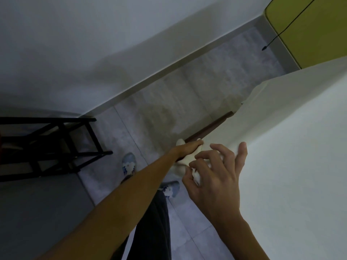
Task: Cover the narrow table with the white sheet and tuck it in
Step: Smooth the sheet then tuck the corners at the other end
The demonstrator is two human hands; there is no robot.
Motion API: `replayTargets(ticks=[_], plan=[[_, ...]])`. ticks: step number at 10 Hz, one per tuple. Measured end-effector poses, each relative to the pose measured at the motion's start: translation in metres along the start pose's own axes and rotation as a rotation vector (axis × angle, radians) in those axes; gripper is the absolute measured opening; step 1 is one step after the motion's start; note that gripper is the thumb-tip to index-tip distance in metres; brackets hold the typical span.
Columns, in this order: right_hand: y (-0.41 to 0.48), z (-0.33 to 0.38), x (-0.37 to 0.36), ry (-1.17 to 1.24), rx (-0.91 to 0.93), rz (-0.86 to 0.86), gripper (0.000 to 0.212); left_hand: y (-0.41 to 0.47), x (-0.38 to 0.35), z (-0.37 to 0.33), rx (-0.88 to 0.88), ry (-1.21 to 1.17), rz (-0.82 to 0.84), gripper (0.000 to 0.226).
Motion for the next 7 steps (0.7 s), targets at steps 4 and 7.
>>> replayTargets(ticks=[4,7], plan=[[0.001,0.003,0.001,-0.022,0.036,0.006,0.022,-0.035,0.009,-0.028,-0.111,-0.019,-0.127,0.036],[-0.011,-0.017,0.051,0.542,-0.041,-0.065,0.026,-0.179,-0.001,-0.103,-0.150,0.232,-0.084,0.037]])
Point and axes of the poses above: each hand's wrist, its own y-axis towards the middle knuckle, its own x-axis out of the back of the hand, z = x × y, the point moved 7 cm from there along y, towards the middle knuckle, and after that the axes turned 15 degrees about z, right-handed, at the moved point
